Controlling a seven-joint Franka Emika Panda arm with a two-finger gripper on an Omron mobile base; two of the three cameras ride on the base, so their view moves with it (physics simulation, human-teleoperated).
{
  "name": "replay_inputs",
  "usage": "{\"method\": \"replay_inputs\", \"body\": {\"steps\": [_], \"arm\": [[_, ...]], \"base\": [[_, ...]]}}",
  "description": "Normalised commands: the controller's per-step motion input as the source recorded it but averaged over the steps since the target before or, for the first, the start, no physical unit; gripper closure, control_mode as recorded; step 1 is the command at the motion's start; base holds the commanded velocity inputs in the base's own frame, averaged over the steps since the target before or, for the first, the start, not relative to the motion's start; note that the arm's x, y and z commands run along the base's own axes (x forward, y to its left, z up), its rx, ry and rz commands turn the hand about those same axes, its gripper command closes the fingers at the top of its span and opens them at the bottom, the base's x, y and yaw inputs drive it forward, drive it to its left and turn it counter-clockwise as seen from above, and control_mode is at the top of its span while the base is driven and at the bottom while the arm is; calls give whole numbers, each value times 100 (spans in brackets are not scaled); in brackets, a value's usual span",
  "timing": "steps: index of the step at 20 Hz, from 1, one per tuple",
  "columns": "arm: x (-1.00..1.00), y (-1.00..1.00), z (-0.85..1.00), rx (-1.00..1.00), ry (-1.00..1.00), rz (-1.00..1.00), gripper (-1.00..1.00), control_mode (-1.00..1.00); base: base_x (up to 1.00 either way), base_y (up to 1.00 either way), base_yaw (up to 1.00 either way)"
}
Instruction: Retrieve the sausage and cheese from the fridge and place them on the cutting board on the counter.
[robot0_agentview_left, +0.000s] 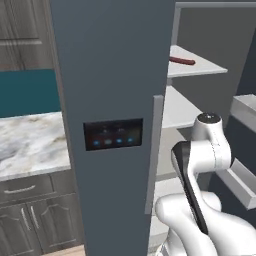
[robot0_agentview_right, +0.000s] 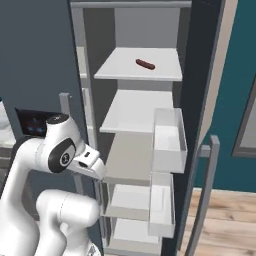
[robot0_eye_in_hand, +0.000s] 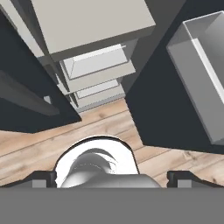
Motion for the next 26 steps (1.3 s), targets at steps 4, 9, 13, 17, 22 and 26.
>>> {"method": "replay_inputs", "body": {"steps": [4, 9, 13, 17, 22, 26], "arm": [[0, 0, 0, 0, 0, 0, -100, 100], [0, 0, 0, 0, 0, 0, -100, 100], [0, 0, 0, 0, 0, 0, -100, 100], [0, 0, 0, 0, 0, 0, -100, 100], [0, 0, 0, 0, 0, 0, -100, 100], [0, 0, 0, 0, 0, 0, -100, 100]], "base": [[33, -21, 11], [33, -28, 20], [18, -47, 7], [23, -31, -2], [18, -5, 0], [0, 0, 0]]}}
